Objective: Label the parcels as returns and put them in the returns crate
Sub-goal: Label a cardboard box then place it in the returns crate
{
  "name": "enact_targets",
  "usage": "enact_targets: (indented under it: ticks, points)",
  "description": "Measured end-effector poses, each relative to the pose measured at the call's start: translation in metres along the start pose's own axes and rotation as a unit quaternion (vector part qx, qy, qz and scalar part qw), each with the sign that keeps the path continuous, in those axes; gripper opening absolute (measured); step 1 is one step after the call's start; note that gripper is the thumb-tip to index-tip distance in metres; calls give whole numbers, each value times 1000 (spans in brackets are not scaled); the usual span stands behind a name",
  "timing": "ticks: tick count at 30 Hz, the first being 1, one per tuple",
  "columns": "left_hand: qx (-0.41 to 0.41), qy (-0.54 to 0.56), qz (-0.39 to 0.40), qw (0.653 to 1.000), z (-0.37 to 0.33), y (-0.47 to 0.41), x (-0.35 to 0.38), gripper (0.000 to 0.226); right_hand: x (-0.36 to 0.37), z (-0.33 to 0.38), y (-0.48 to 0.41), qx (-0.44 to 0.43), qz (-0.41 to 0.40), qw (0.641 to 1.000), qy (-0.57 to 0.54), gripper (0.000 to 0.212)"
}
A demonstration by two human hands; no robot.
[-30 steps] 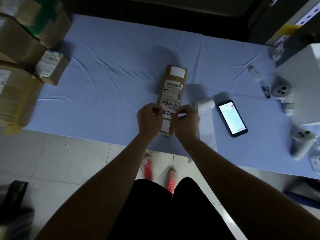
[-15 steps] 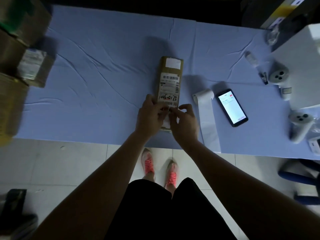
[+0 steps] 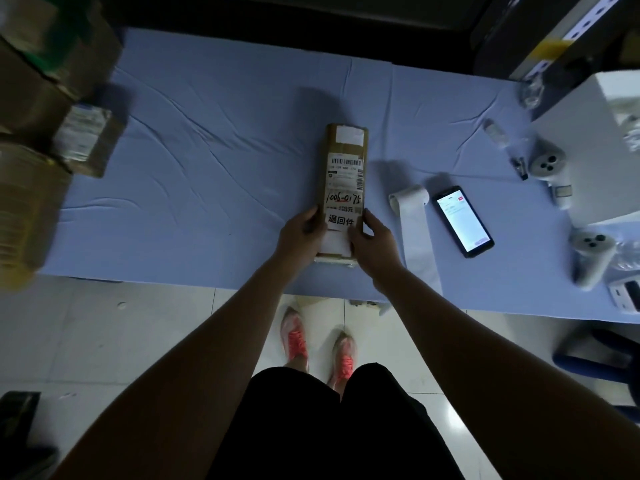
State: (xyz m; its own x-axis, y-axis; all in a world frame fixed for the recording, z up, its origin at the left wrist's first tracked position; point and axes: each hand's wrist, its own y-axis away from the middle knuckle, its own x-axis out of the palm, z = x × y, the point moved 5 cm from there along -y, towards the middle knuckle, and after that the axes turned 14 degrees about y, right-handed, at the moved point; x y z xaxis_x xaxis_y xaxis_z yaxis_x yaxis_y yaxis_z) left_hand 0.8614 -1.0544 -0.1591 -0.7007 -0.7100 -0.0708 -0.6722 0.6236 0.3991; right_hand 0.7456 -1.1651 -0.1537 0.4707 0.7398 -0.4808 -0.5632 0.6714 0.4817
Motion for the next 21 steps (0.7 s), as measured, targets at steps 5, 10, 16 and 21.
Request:
enact_targets:
  ticks: [5, 10, 16, 21]
  points:
    - [31, 34, -34, 998, -16, 25, -17, 30, 3, 22, 18, -52, 8, 999, 5, 36]
    - [52, 88, -87, 991, -31, 70, -60, 28, 21, 61, 51, -119, 27, 992, 17, 38]
    - [73, 49, -198, 976, -55, 163, -123, 39, 69, 110, 115, -199, 90, 976, 9, 42]
    - [124, 72, -288, 947, -63, 257, -189, 29, 129, 155, 190, -255, 136, 957, 23, 35]
